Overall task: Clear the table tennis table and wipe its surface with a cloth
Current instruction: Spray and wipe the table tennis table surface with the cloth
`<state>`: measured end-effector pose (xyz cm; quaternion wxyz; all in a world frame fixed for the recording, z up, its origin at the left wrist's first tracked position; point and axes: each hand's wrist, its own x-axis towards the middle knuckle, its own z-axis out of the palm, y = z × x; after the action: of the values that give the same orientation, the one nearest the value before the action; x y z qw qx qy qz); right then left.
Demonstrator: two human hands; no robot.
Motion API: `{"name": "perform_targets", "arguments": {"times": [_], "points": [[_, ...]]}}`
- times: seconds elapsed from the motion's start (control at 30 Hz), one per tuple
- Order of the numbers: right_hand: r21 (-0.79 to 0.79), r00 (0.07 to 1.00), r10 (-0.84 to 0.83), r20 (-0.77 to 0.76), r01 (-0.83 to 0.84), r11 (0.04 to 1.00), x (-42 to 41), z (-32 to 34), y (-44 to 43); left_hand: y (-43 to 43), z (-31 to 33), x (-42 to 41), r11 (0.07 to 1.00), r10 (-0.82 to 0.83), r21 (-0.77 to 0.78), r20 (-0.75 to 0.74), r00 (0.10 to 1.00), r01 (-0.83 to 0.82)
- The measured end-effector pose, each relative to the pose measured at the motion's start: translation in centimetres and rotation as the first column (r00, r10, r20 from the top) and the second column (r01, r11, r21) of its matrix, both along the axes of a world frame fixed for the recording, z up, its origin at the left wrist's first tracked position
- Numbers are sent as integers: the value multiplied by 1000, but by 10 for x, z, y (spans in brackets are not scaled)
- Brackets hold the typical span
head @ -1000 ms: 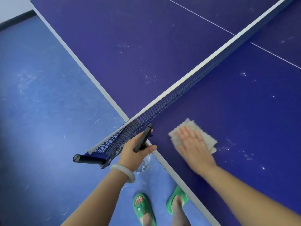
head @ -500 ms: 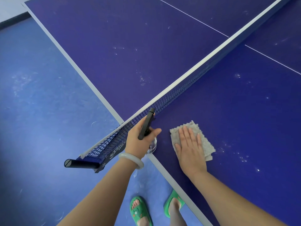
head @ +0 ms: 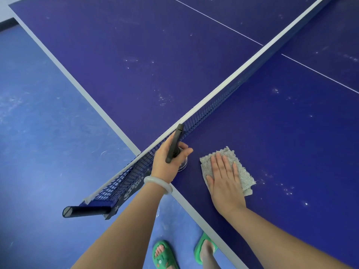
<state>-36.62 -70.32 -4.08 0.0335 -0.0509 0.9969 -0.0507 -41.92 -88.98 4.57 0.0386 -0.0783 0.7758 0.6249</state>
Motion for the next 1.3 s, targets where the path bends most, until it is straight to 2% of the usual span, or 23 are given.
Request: {"name": "perform_targets", "arguments": {"times": [0.27, 0.3, 0.37, 0.43, 0.47, 0.57, 0.63, 0.73, 0.8, 0.9, 0.97, 1.07, 1.13, 1.17, 1.23, 1.3], "points": [[-9, 997, -18, 81, 19, 1000, -1, 8, -2, -6, -2, 11, 997, -41, -66, 74, 996, 46], [-10, 996, -14, 91, 15, 1000, -1, 8, -2, -7, -4, 19, 993, -3, -120, 77, 997, 12], [-20, 992, -14, 125, 16, 1000, -1, 10, -2, -7, -7, 46, 946, 180, -286, 83, 980, -149], [-55, 991, 5, 135, 3, 998, -2, 14, -1, 2, -4, 79, 908, 319, -304, 51, 946, -289], [-90, 990, 21, 140, -9, 996, -3, 17, 0, 9, -3, 92, 917, 314, -274, 51, 948, -289], [-255, 979, 31, 203, 22, 967, -8, 26, 13, 34, -10, 103, 956, 102, -280, 31, 994, -89], [-315, 976, -5, 217, 75, 946, -7, 33, 25, 49, -14, 90, 938, -57, -340, 38, 998, 66], [-346, 981, -69, 181, 129, 929, 1, 42, 42, 70, -19, 65, 857, -237, -452, 76, 968, 246], [-361, 968, -207, 139, 245, 900, 6, 47, 53, 80, -22, 52, 803, -304, -497, 132, 944, 328], [-302, 886, -456, 79, 457, 837, 13, 54, 70, 93, -27, 43, 735, -392, -516, 205, 897, 439], [-254, 820, -559, 122, 571, 781, 17, 56, 83, 102, -30, 40, 672, -463, -538, 231, 856, 509], [-242, 773, -596, 217, 634, 734, 19, 56, 96, 117, -31, 33, 563, -518, -608, 267, 813, 559], [-317, 733, -615, 290, 680, 661, 15, 56, 99, 128, -27, 32, 506, -509, -669, 278, 815, 544], [-379, 700, -632, 334, 713, 590, 13, 57, 101, 134, -23, 33, 490, -507, -682, 284, 814, 543], [-527, 635, -634, 440, 755, 390, 6, 65, 101, 145, -15, 35, 487, -532, -657, 299, 792, 576], [-666, 621, -545, 563, 732, 145, 0, 77, 98, 152, -7, 35, 515, -556, -622, 282, 782, 590]]}}
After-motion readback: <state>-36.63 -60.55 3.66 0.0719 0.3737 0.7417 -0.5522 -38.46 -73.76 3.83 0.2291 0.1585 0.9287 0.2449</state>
